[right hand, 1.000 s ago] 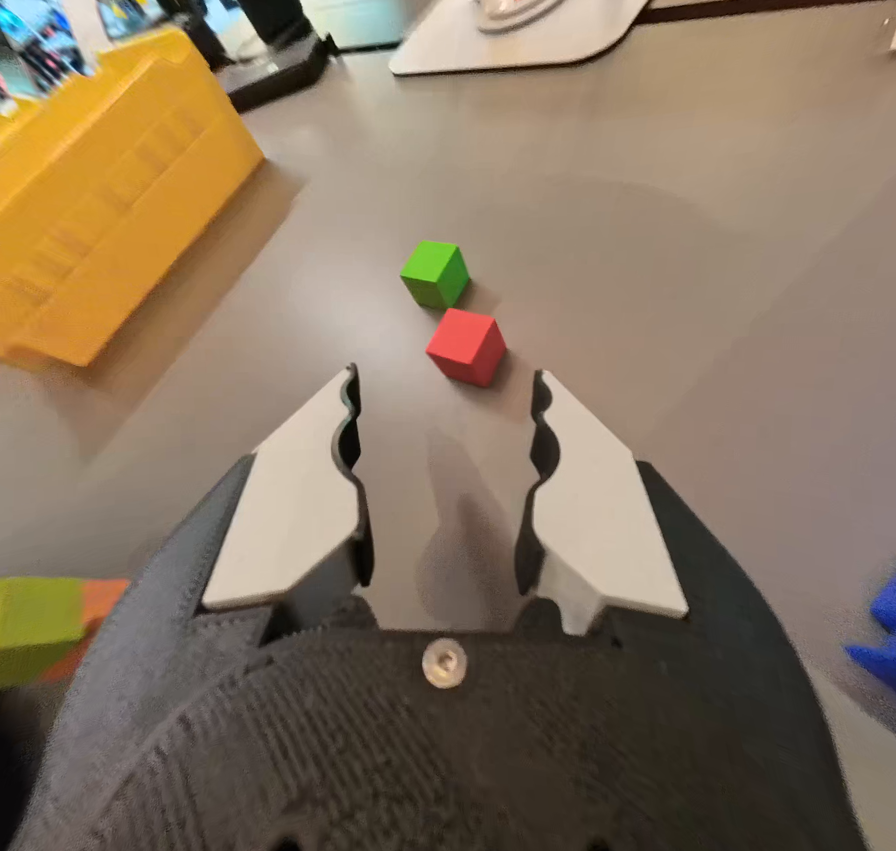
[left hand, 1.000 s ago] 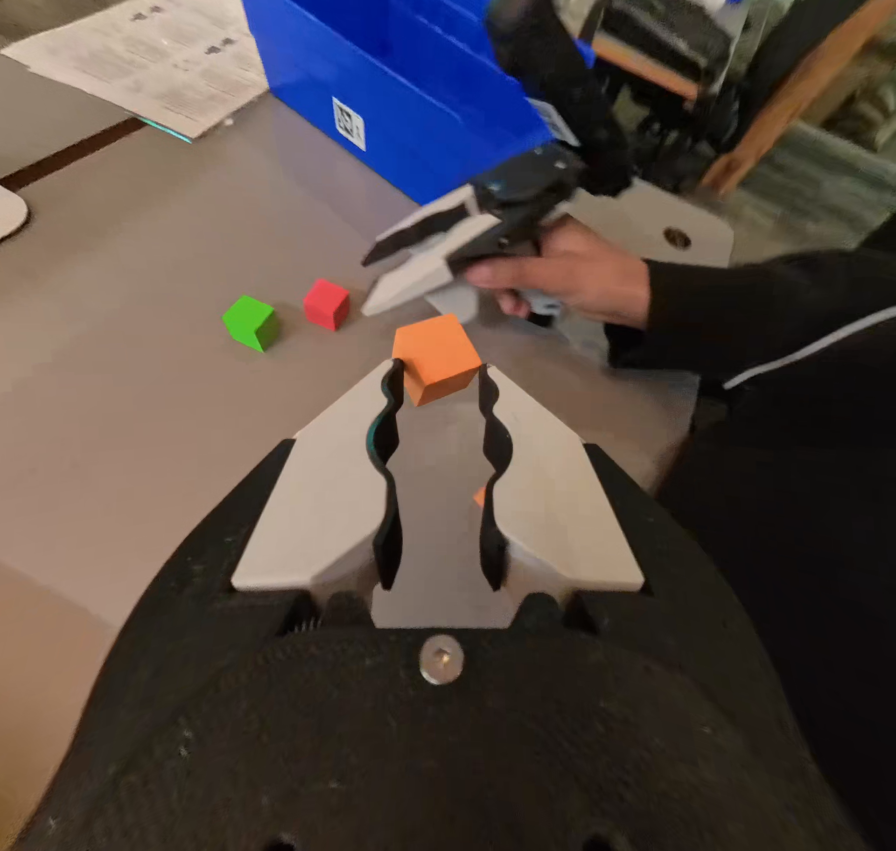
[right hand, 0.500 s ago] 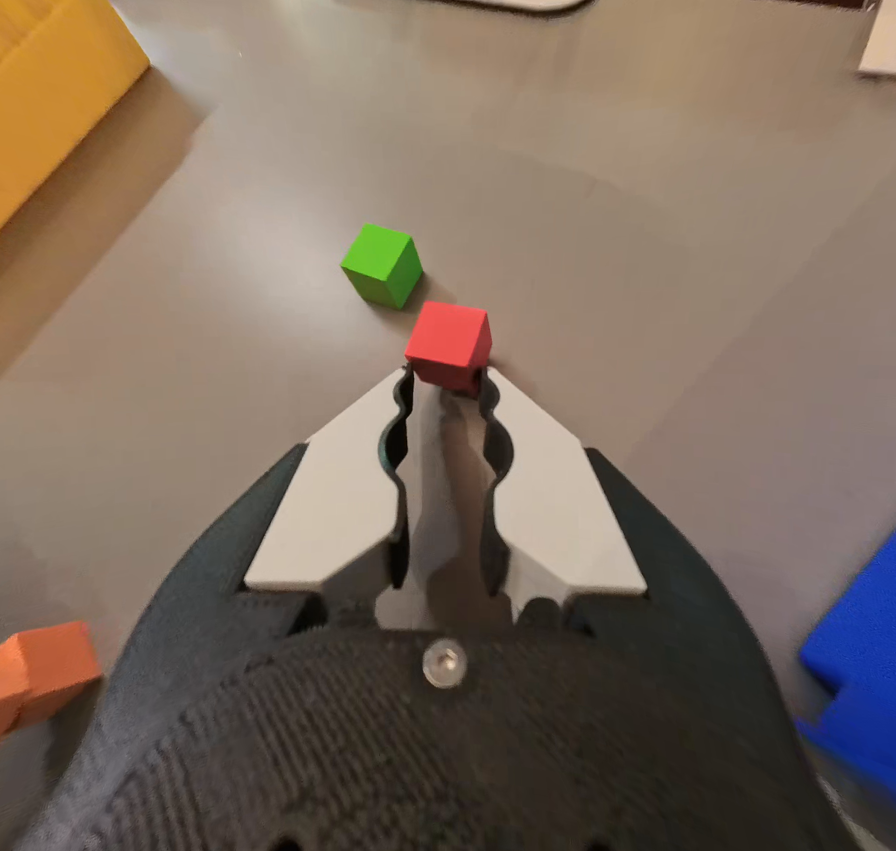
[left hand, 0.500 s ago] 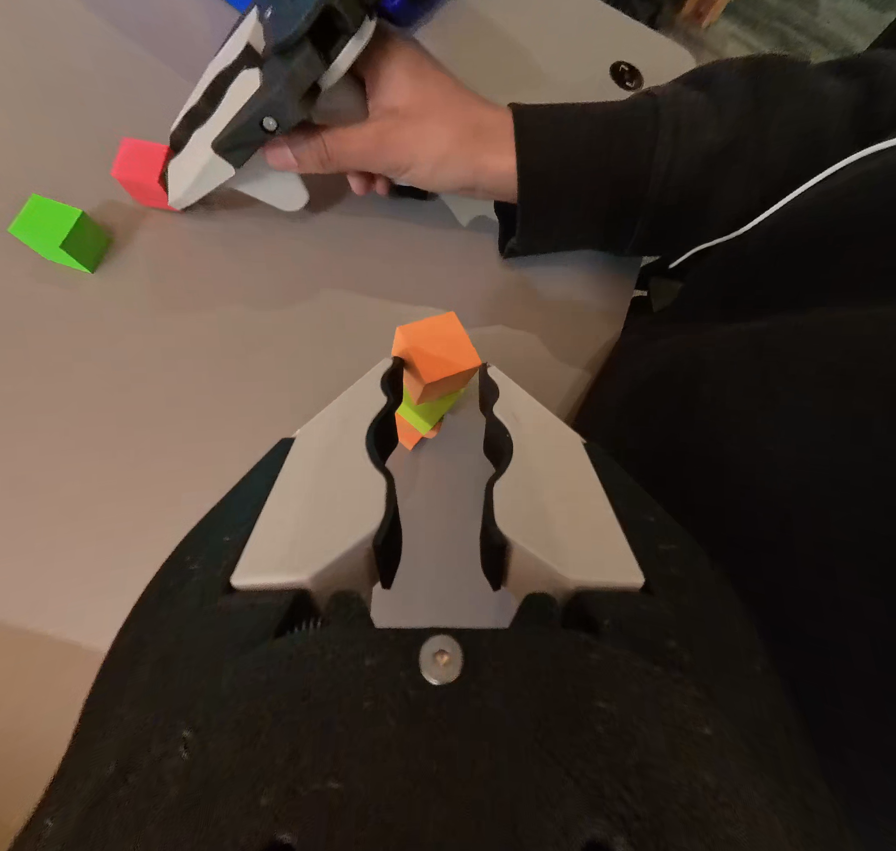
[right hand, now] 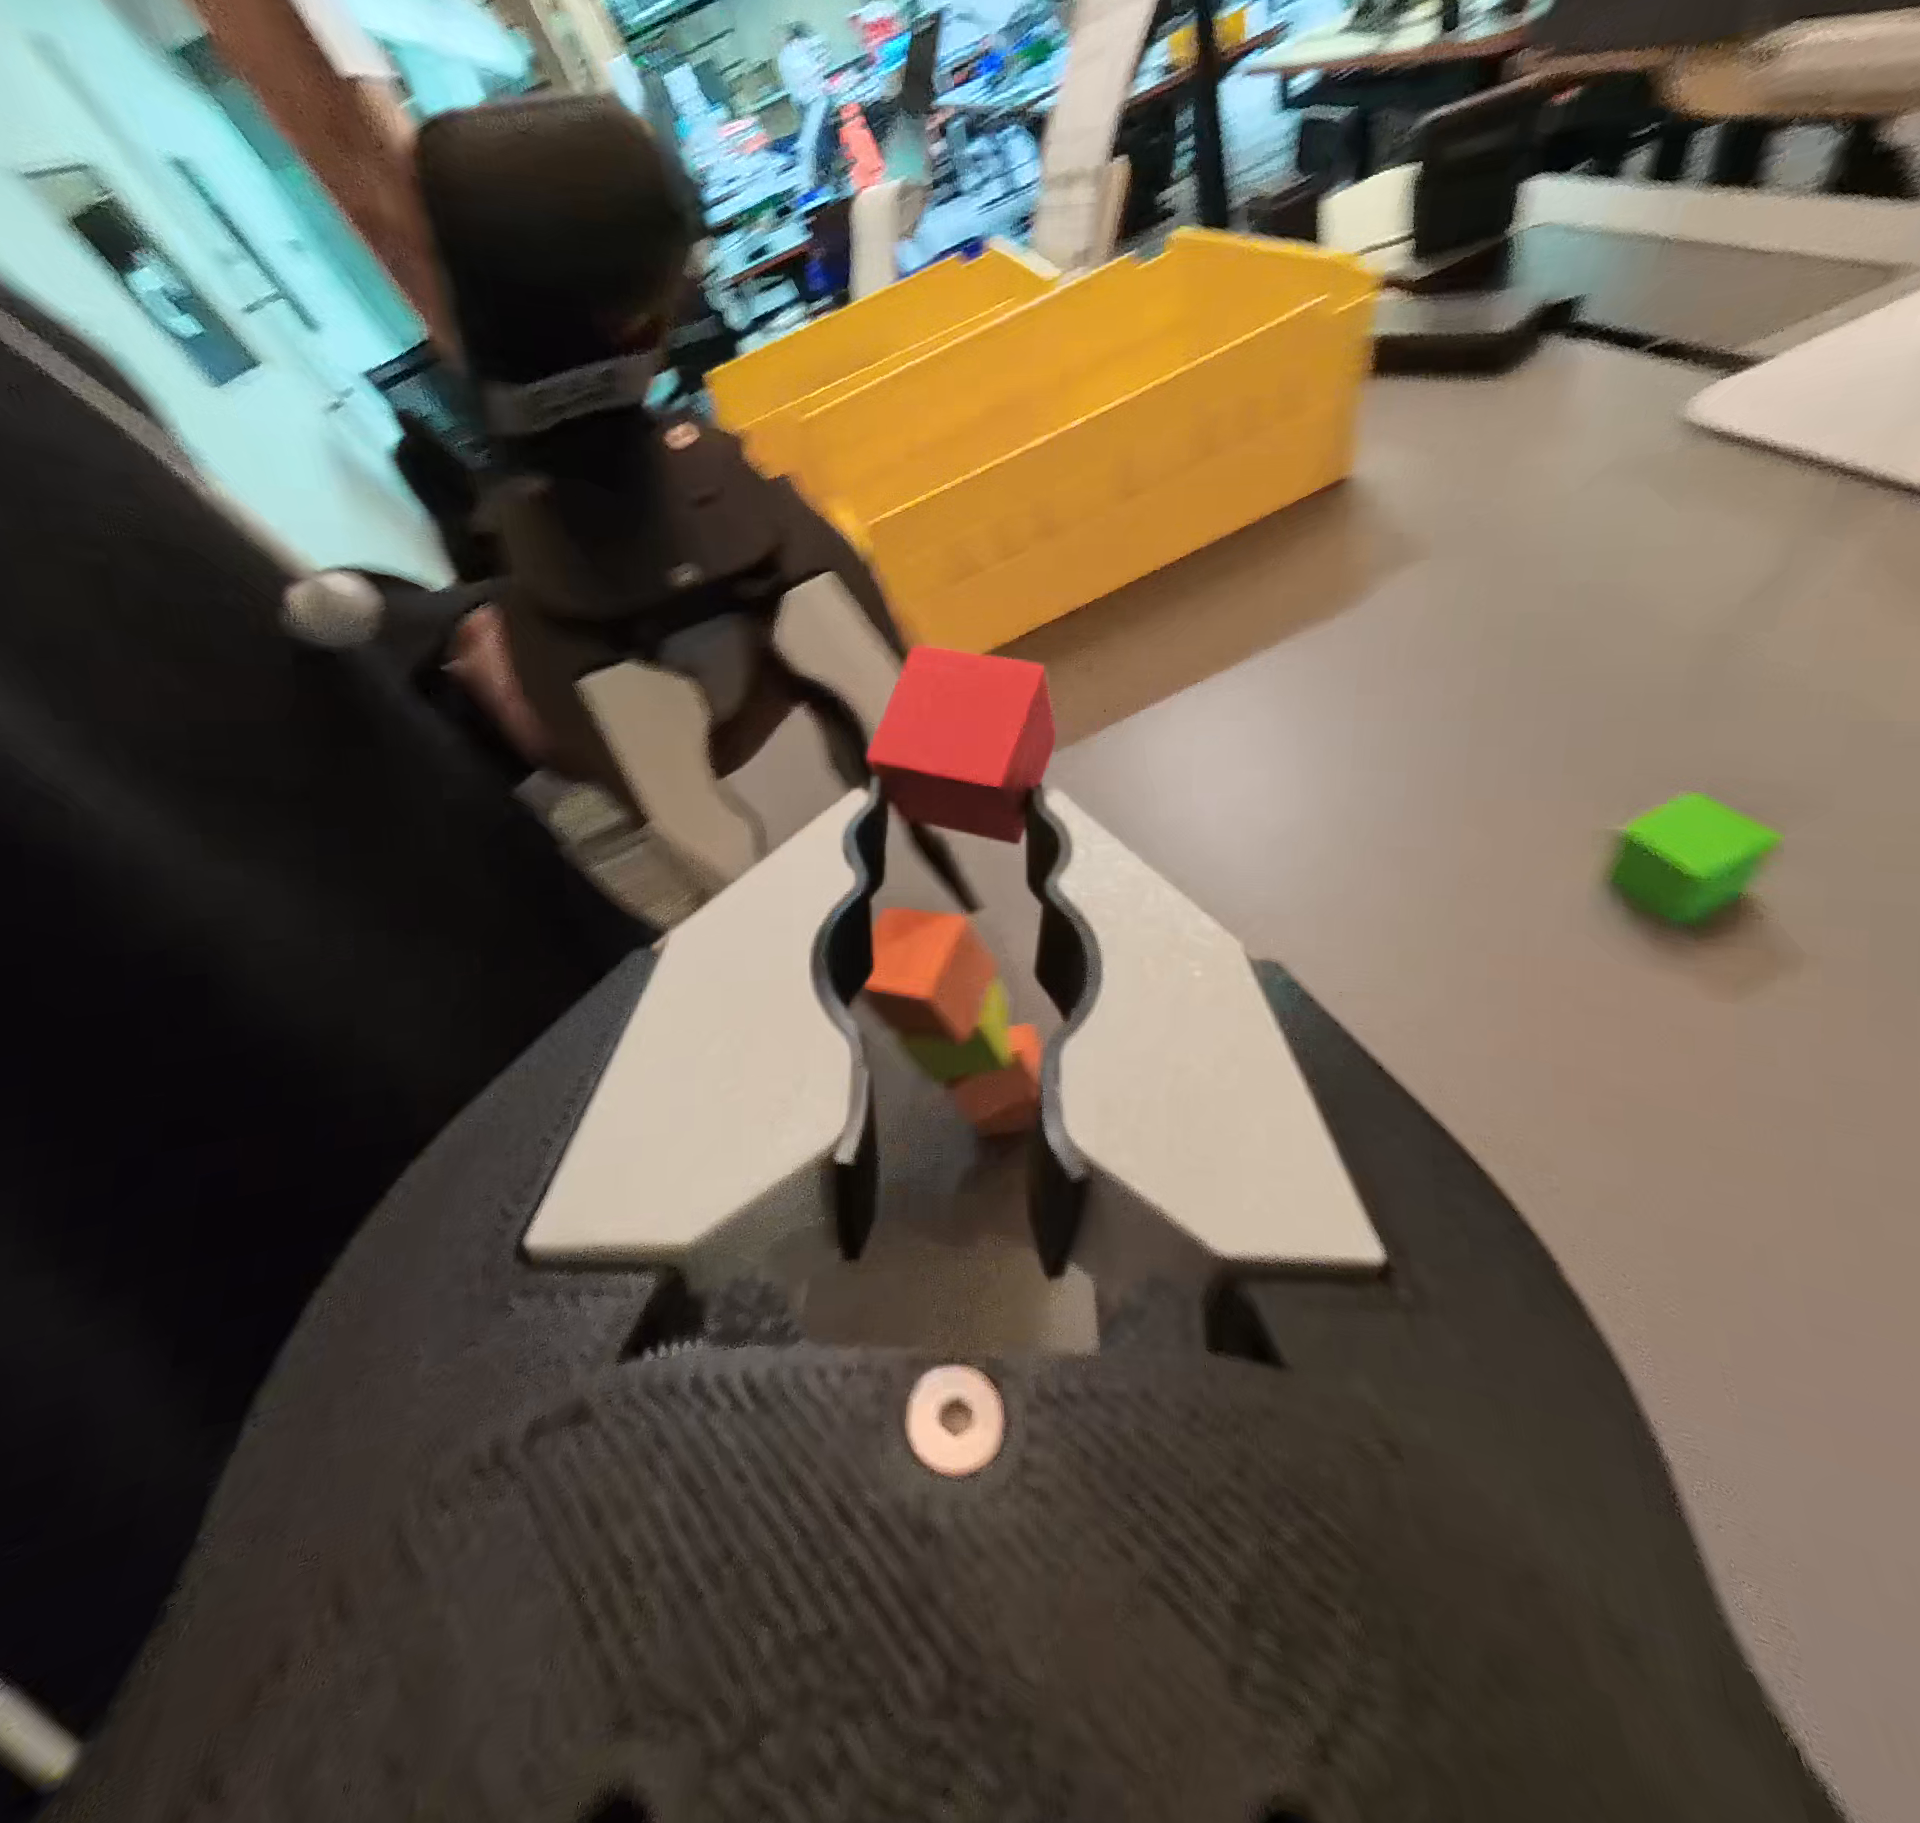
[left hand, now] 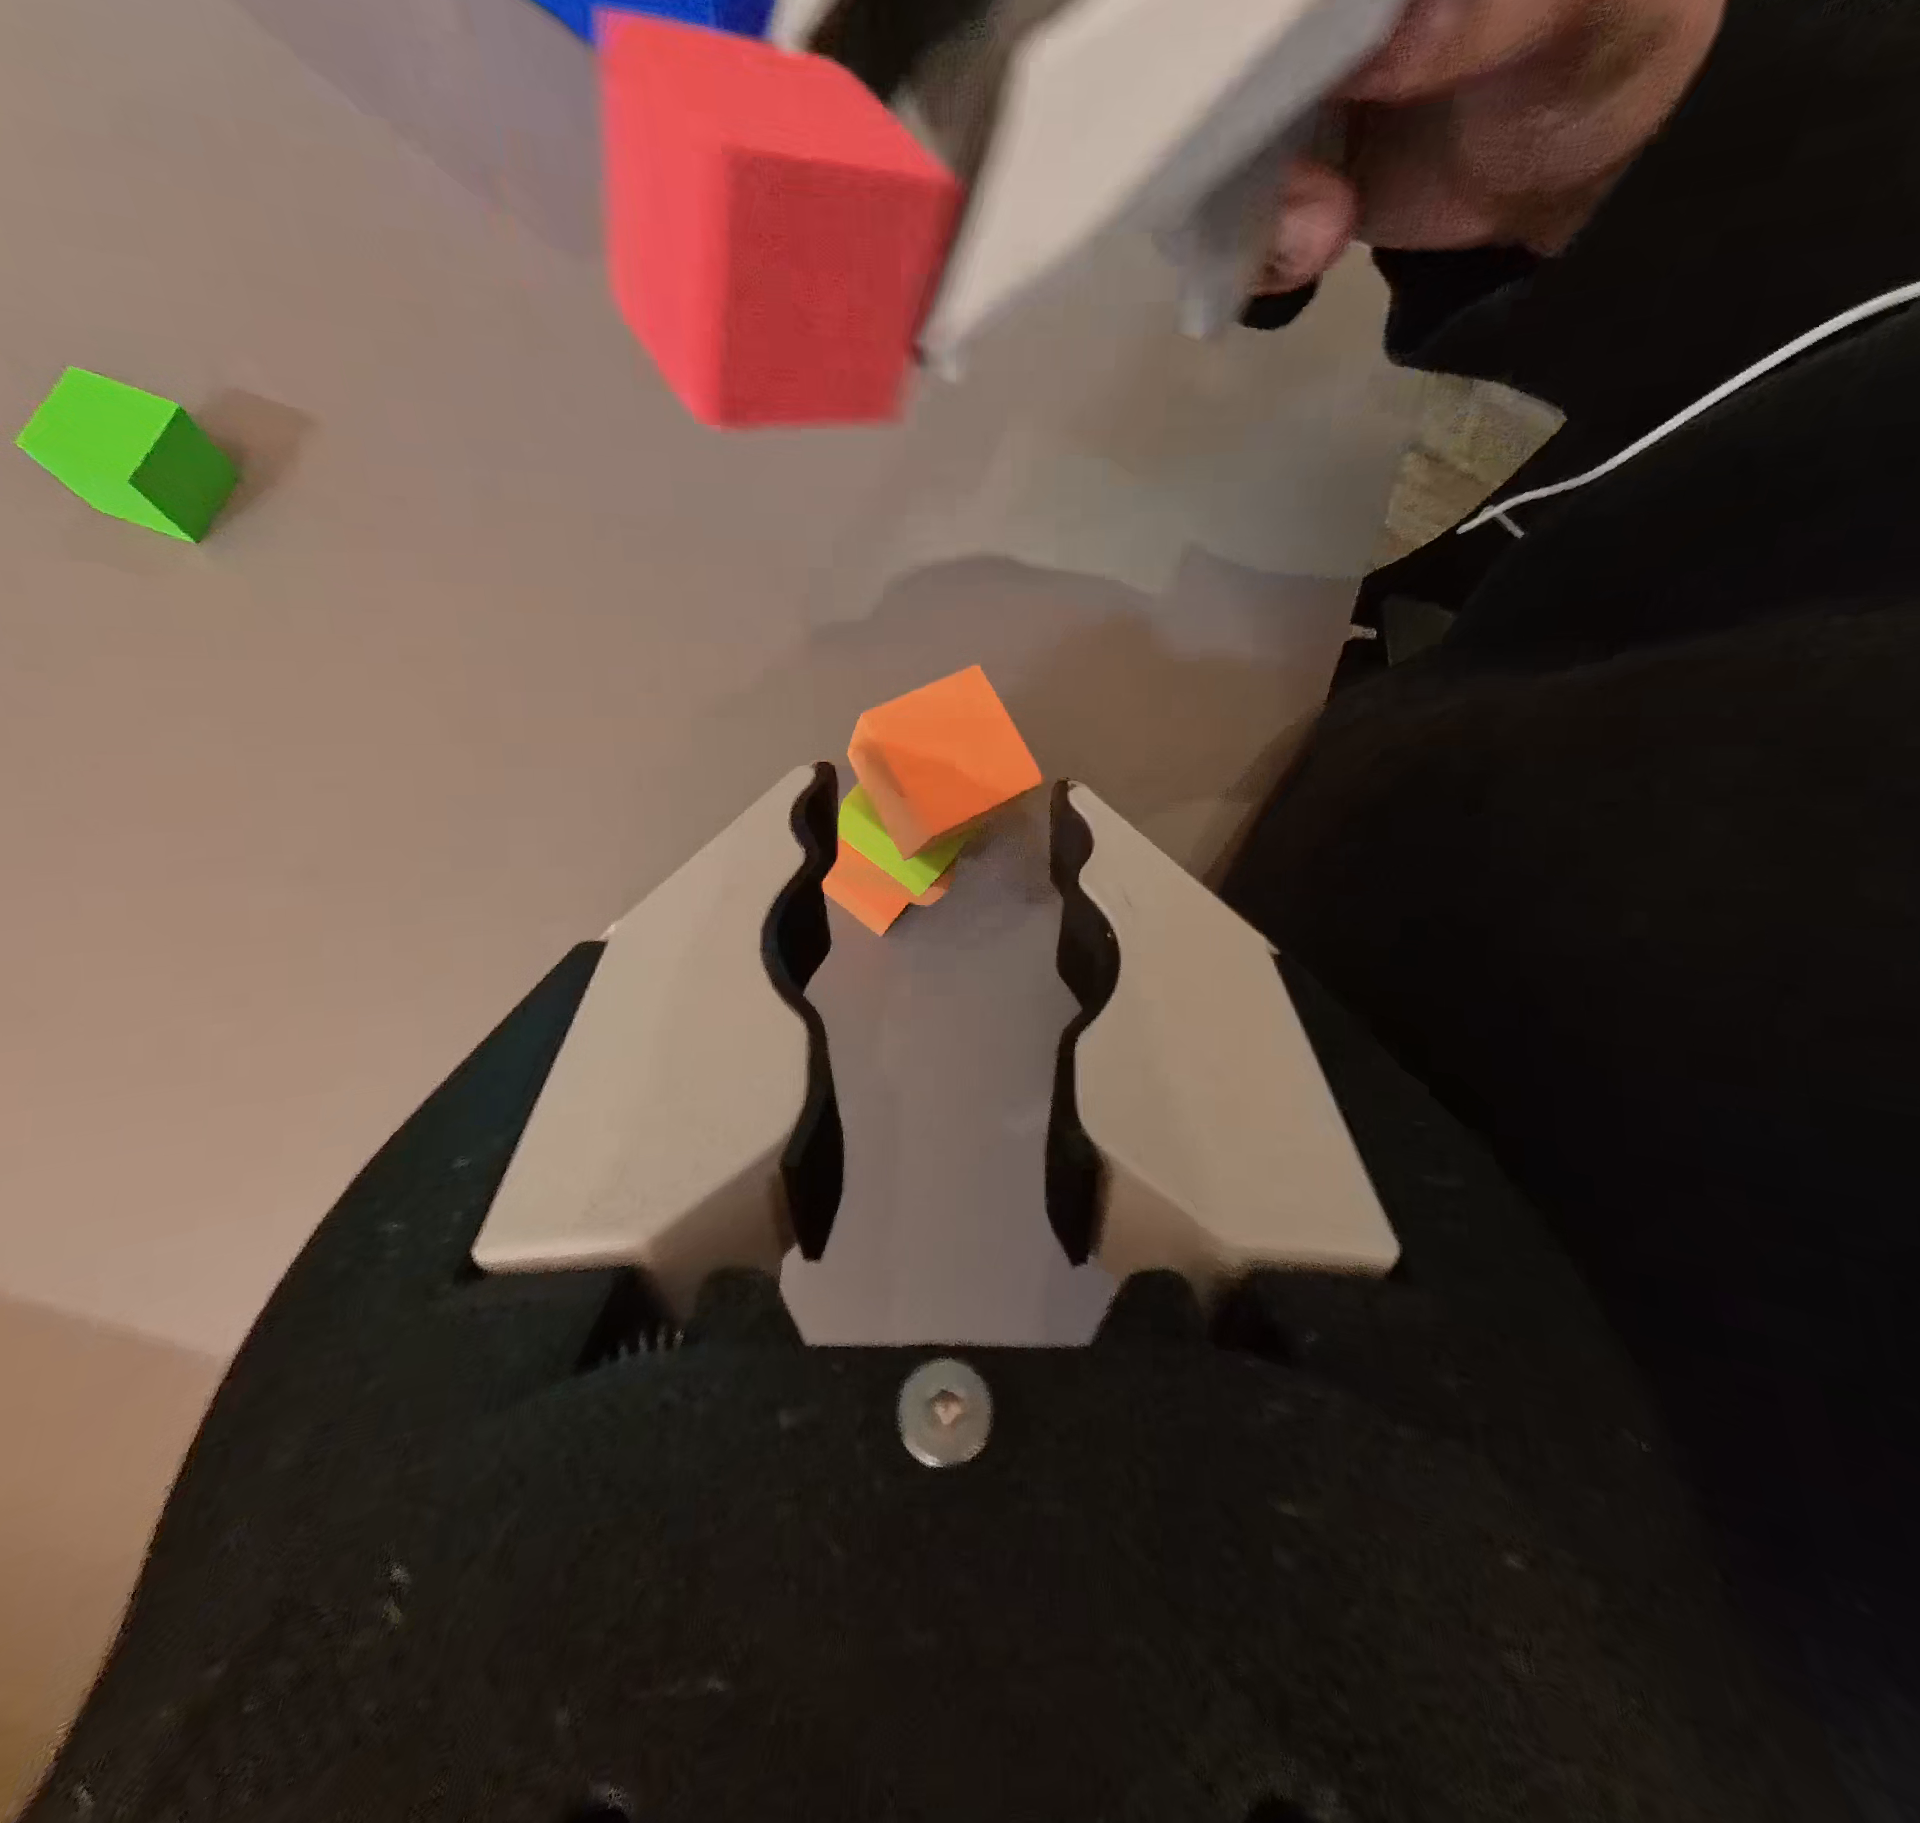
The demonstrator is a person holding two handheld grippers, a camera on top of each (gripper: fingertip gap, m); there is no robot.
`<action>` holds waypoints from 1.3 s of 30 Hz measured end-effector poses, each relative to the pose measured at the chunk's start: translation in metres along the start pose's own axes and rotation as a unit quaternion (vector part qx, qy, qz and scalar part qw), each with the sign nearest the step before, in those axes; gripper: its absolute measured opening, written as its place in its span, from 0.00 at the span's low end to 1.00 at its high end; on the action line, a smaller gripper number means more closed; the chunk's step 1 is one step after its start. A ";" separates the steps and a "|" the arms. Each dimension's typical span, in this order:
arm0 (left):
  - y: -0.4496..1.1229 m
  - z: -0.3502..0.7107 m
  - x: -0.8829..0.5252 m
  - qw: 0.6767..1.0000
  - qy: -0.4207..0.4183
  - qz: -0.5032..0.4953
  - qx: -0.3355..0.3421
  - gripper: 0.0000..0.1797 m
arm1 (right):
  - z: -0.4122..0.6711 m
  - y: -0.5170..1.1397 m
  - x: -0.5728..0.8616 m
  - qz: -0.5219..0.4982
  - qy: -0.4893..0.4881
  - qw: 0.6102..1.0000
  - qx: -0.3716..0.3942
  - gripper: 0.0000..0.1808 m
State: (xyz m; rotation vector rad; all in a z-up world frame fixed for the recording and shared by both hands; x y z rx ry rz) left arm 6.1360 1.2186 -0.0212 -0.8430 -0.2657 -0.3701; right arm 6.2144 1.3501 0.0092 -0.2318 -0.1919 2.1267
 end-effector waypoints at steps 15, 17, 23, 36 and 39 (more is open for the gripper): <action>-0.007 0.028 -0.089 0.993 -0.044 0.041 0.099 0.26 | -0.021 0.019 -0.027 0.069 -0.048 0.989 -0.125 0.19; 0.003 0.041 -0.103 0.991 -0.052 0.045 0.111 0.26 | -0.021 0.017 -0.025 0.062 -0.053 0.988 -0.130 0.21; 0.052 0.071 -0.139 0.990 -0.067 0.072 0.105 0.30 | -0.015 -0.004 -0.021 0.043 -0.016 0.996 -0.082 0.27; 0.068 0.093 -0.143 0.989 -0.009 0.101 0.106 0.15 | -0.021 -0.043 -0.009 -0.065 0.011 0.997 -0.039 0.23; 0.023 0.091 -0.100 0.991 0.013 0.014 0.130 0.15 | -0.022 -0.049 -0.007 -0.080 0.018 0.996 -0.032 0.23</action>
Point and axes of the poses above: each gripper's, where its closed fingertips meet, y out along the fingers, z out of its top, x = y × z across the jaws, the point moved 8 cm from there along -y, back along the fingers, and after that the axes turned 14 degrees about -y, right-handed, at the moved point
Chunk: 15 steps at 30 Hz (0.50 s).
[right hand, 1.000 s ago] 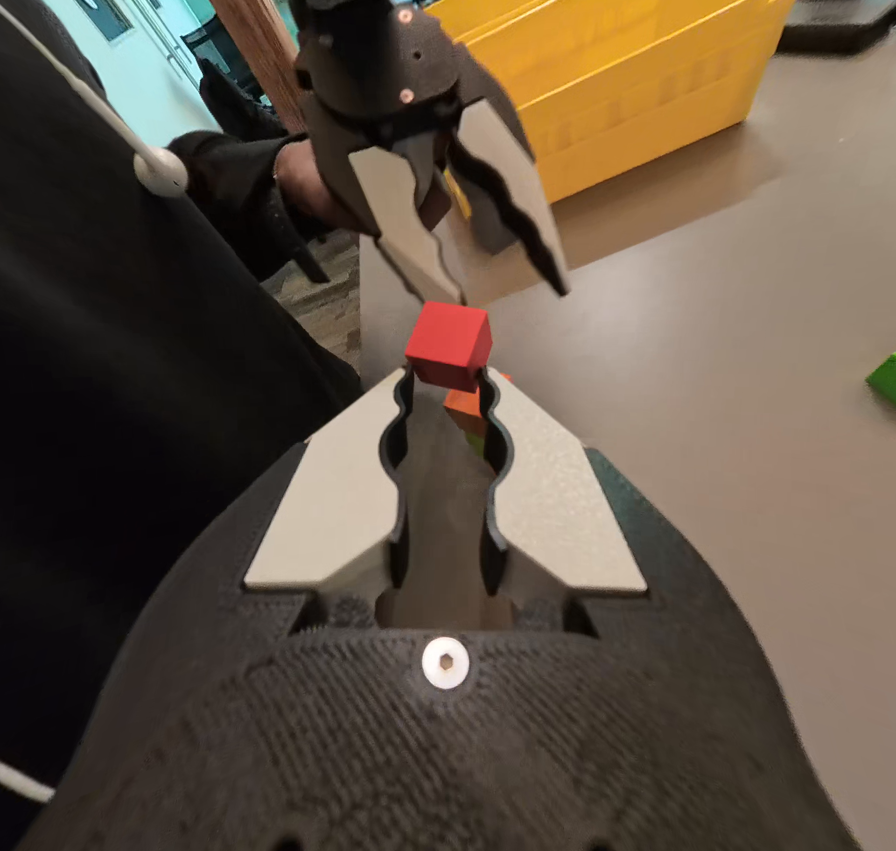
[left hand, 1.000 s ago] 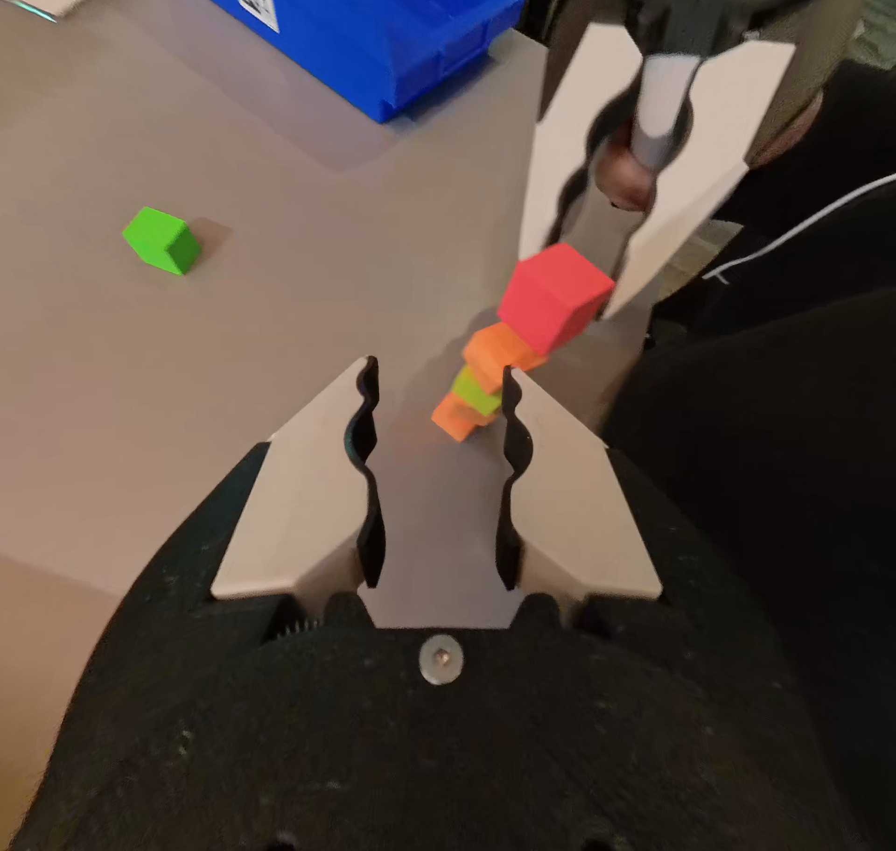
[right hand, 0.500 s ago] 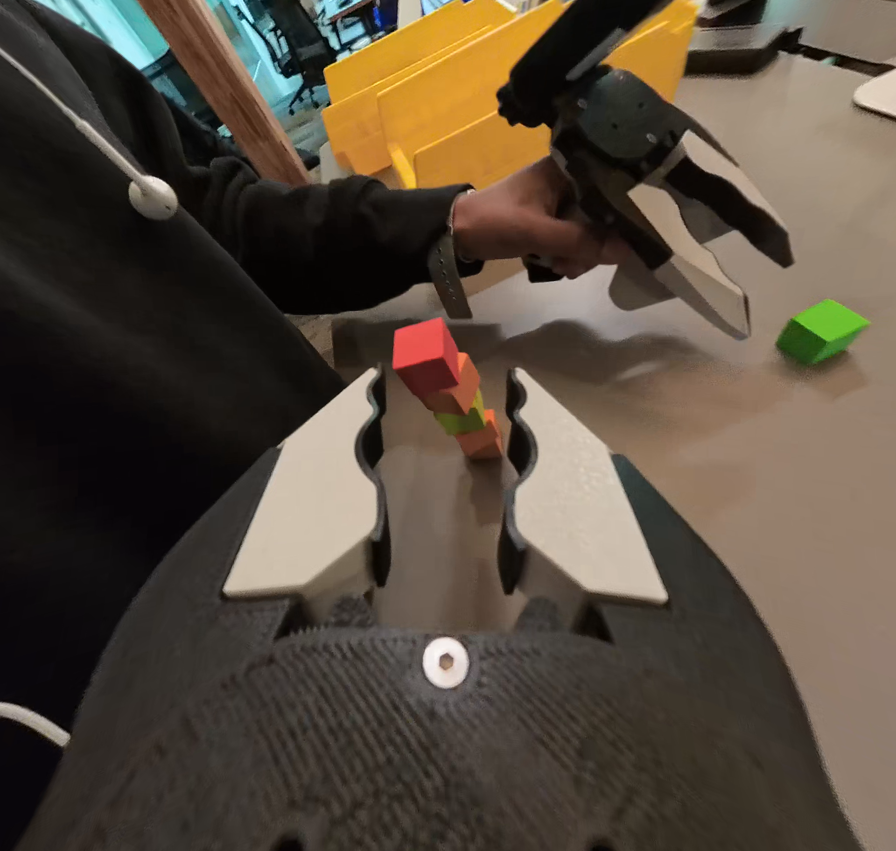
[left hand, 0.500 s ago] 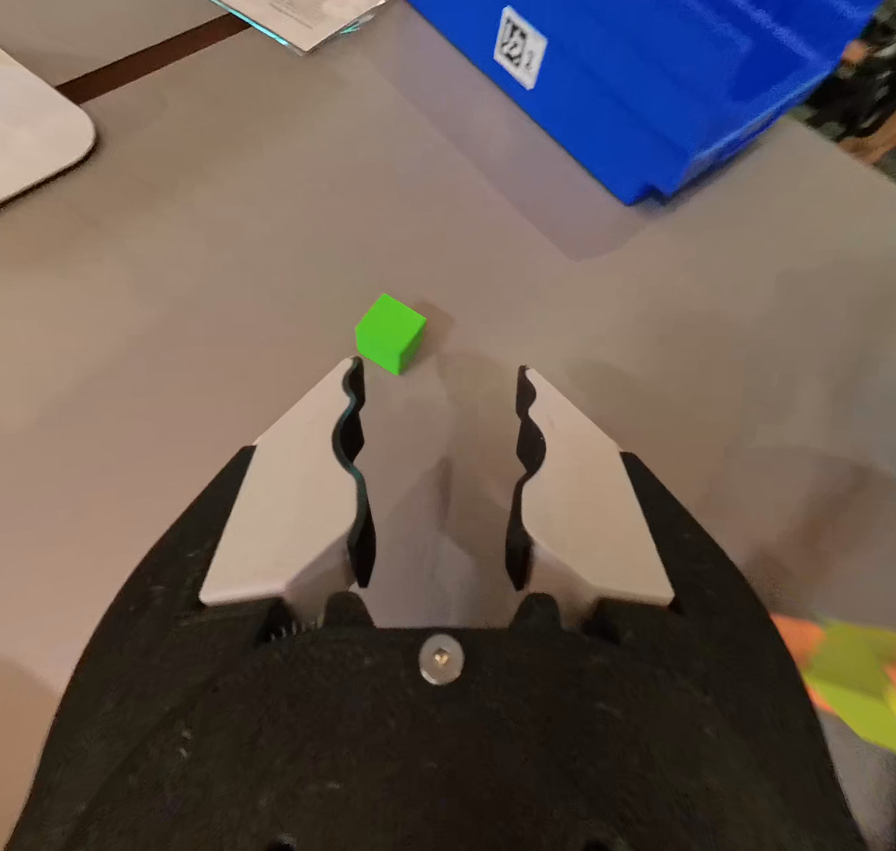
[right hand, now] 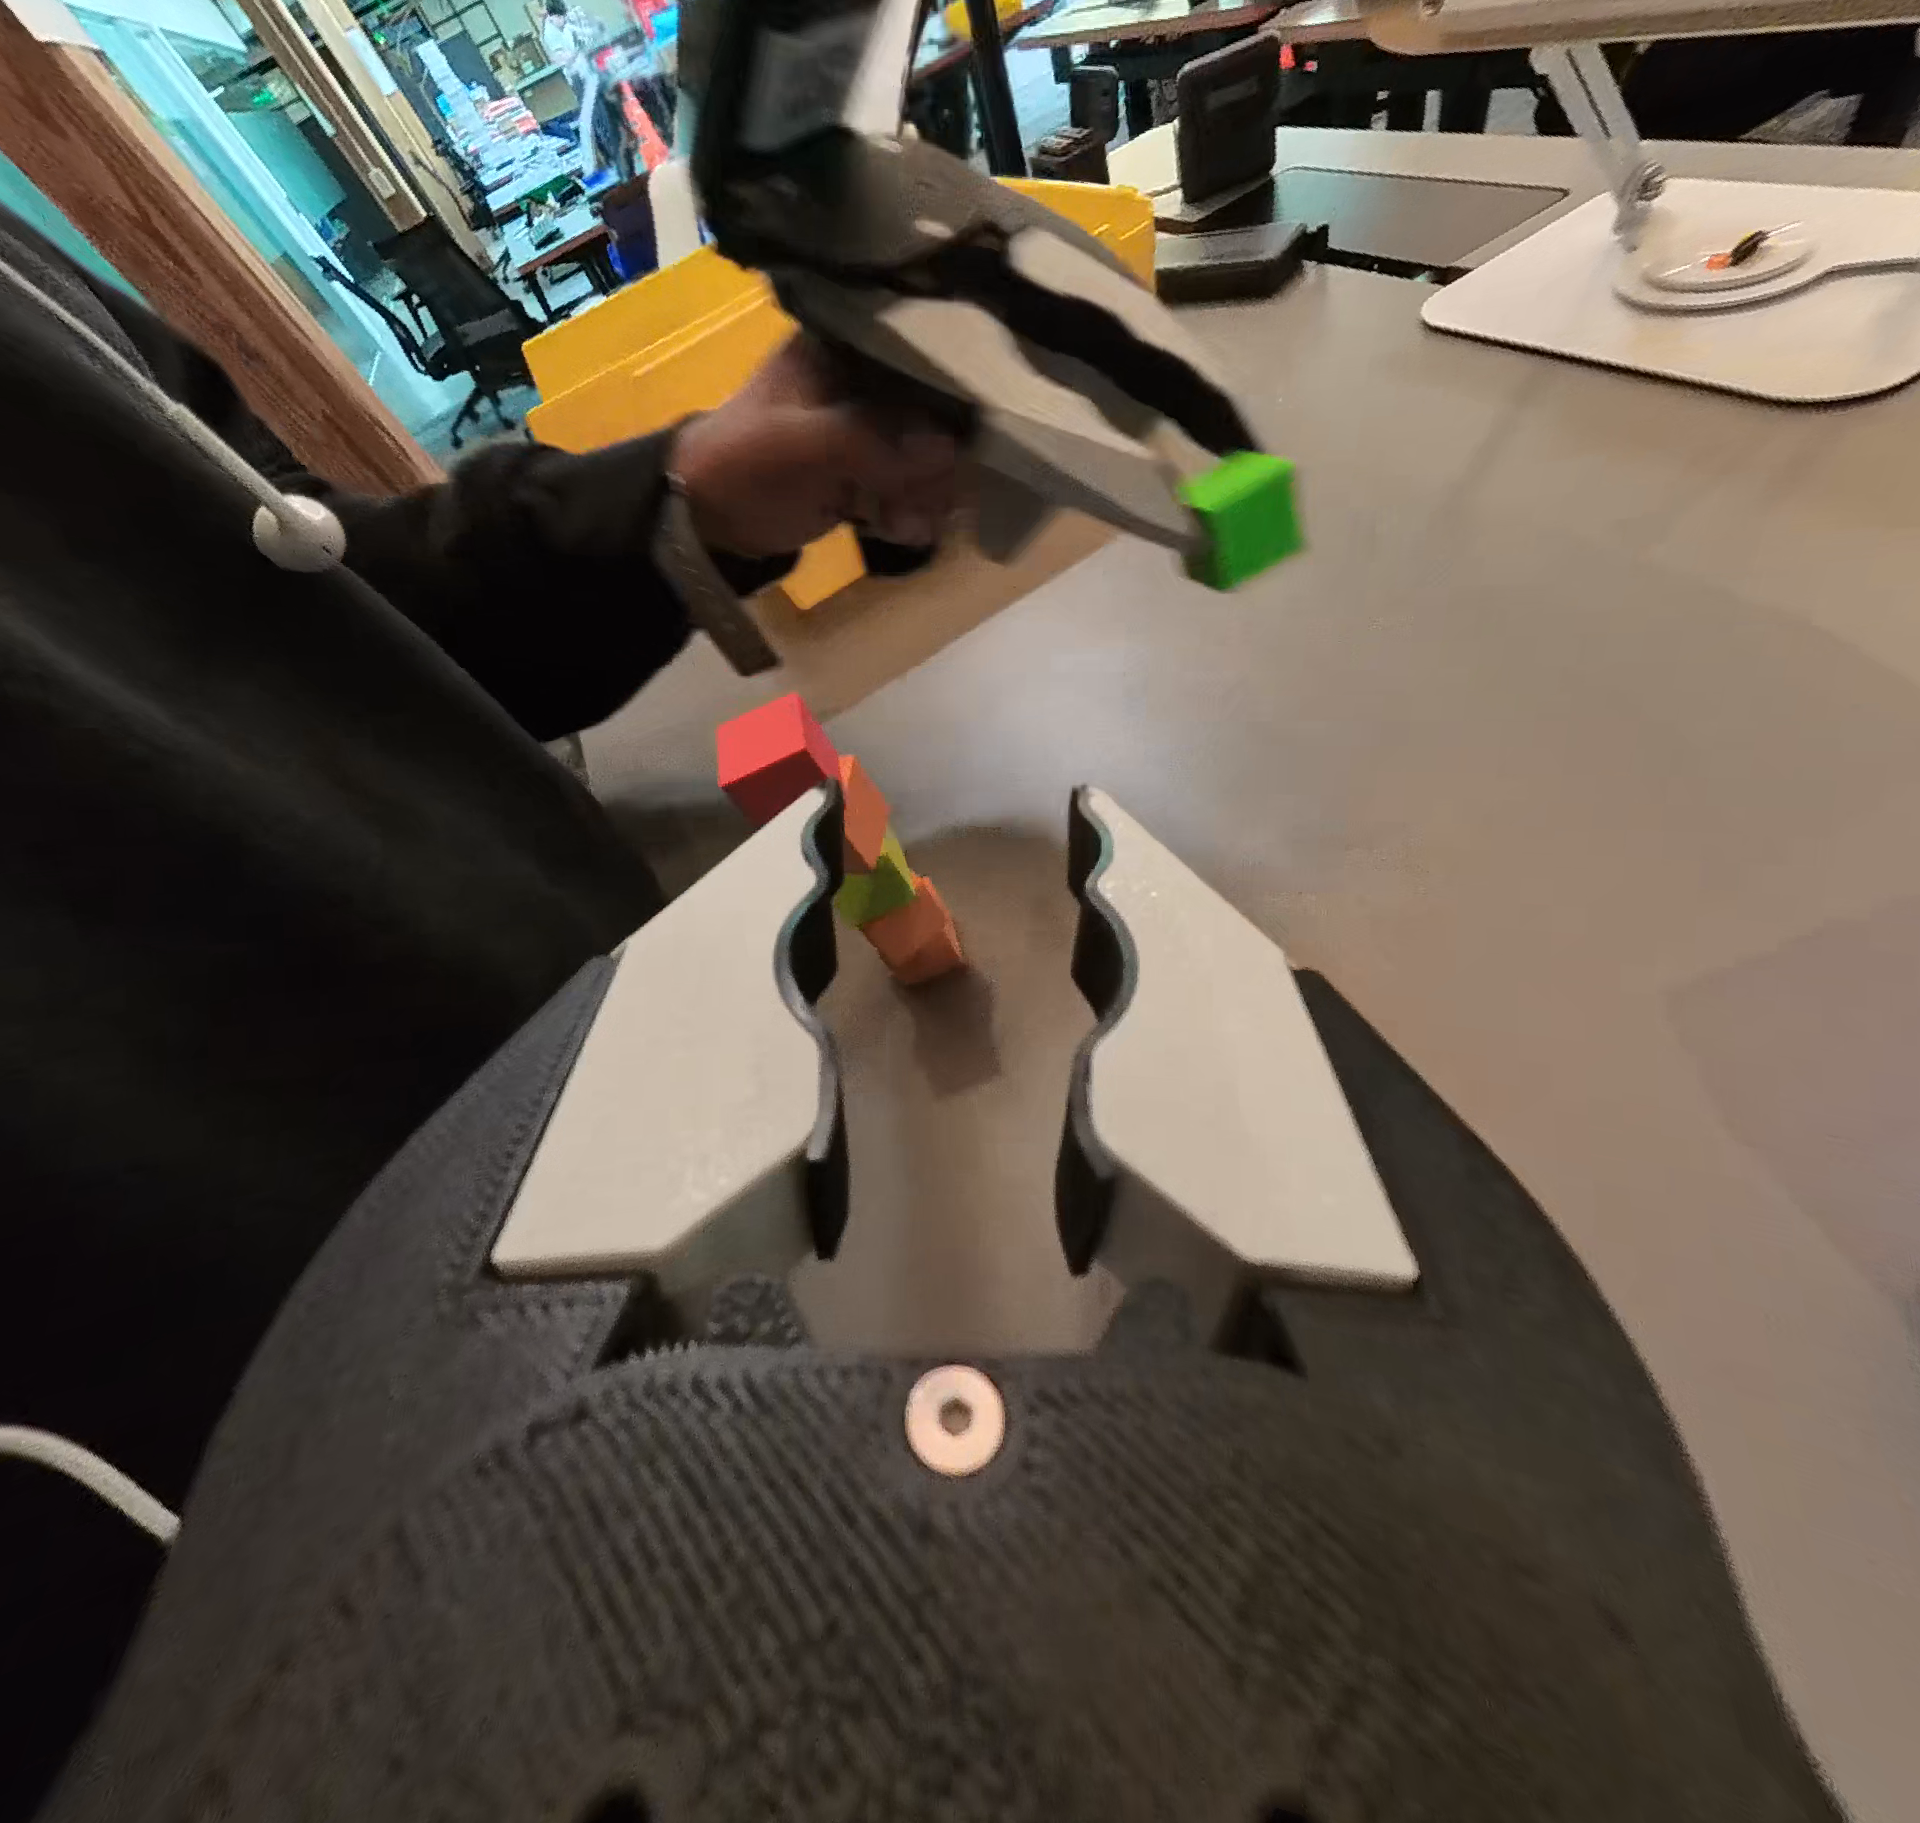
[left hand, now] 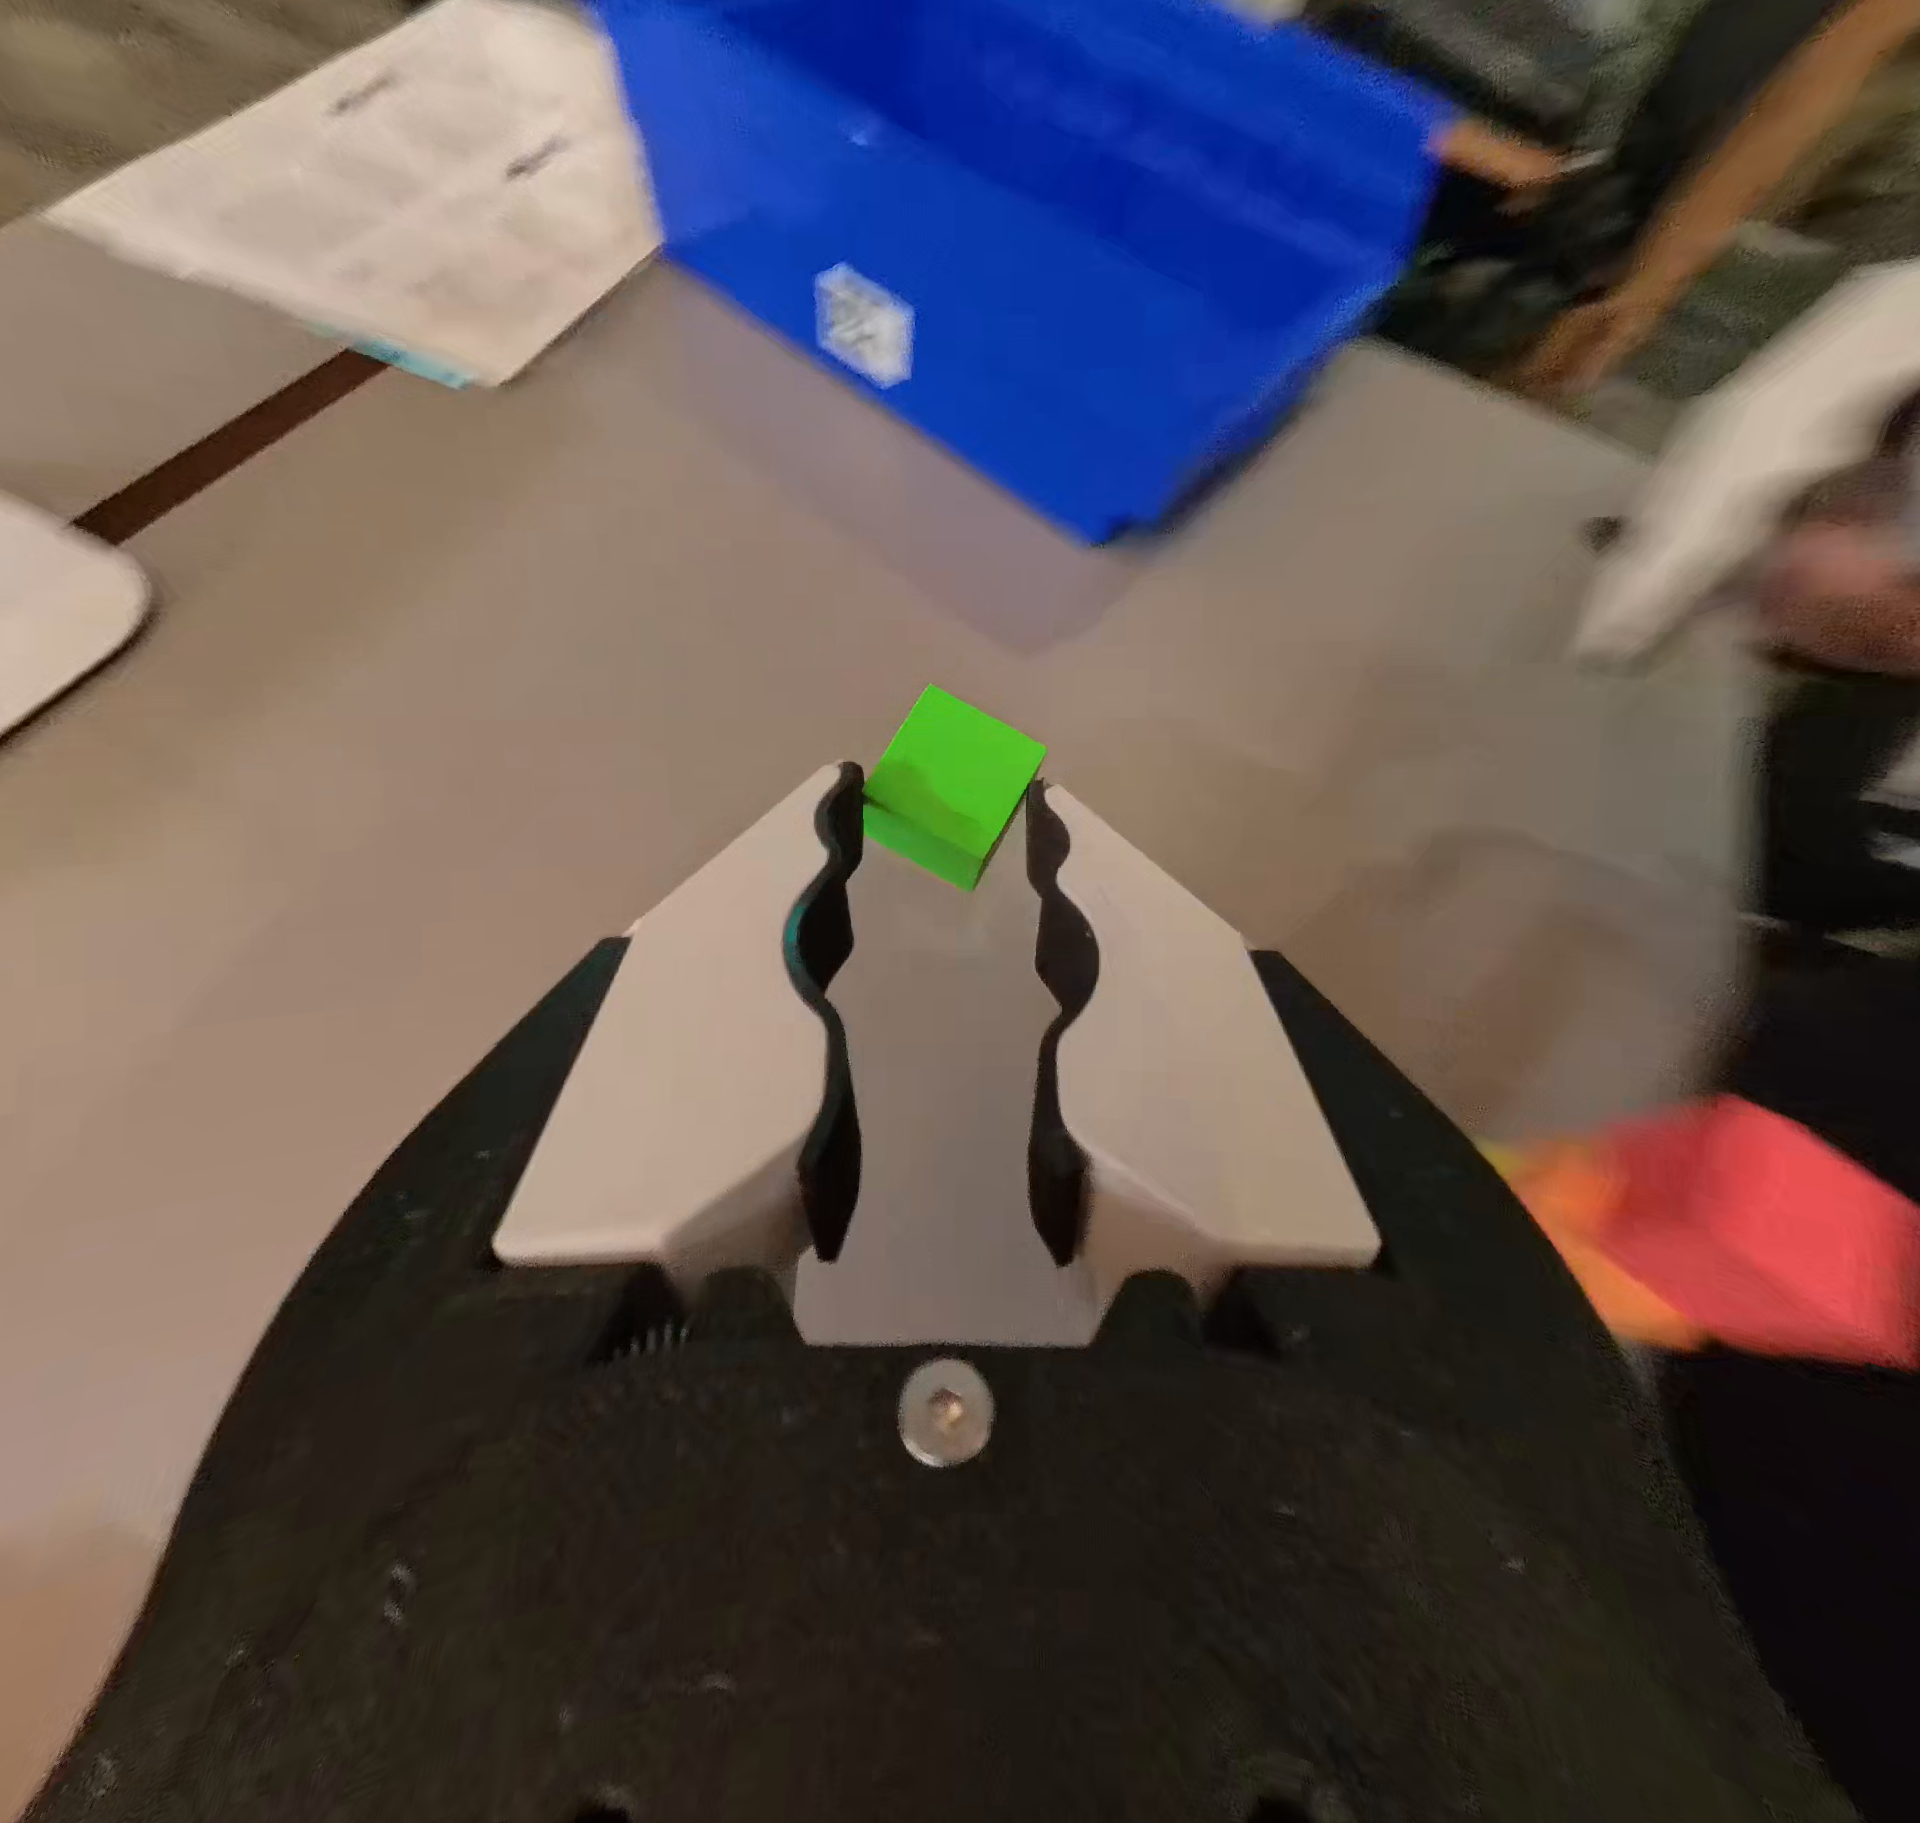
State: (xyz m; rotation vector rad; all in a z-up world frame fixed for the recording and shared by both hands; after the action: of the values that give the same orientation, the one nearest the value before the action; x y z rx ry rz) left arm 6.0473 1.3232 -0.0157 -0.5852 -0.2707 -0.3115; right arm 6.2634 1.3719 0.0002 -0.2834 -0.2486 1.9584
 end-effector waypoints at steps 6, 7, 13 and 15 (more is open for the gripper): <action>-0.078 -0.007 0.075 0.989 0.037 -0.144 0.001 0.15 | -0.002 0.006 -0.002 -0.002 0.009 1.000 0.006 0.22; -0.082 -0.012 0.081 0.988 0.039 -0.149 -0.010 0.15 | -0.002 0.008 -0.004 0.002 0.007 1.000 0.005 0.22; -0.073 -0.038 0.098 0.984 0.040 -0.164 -0.061 0.16 | -0.002 0.017 -0.015 0.018 -0.012 1.000 -0.016 0.21; -0.069 -0.041 0.101 0.984 0.043 -0.162 -0.067 0.16 | -0.001 0.014 -0.018 0.017 -0.016 1.000 -0.018 0.20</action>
State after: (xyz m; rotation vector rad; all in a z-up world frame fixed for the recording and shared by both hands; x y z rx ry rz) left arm 6.1219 1.2233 0.0196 -0.6584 -0.2625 -0.6729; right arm 6.2586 1.3496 -0.0032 -0.2823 -0.3014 1.9938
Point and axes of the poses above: each gripper's, where its closed fingertips meet, y out along the fingers, z out of its top, x = y × z across the jaws, the point moved 8 cm from there along -y, back along the fingers, and after that the axes turned 14 degrees about -y, right-handed, at the moved point
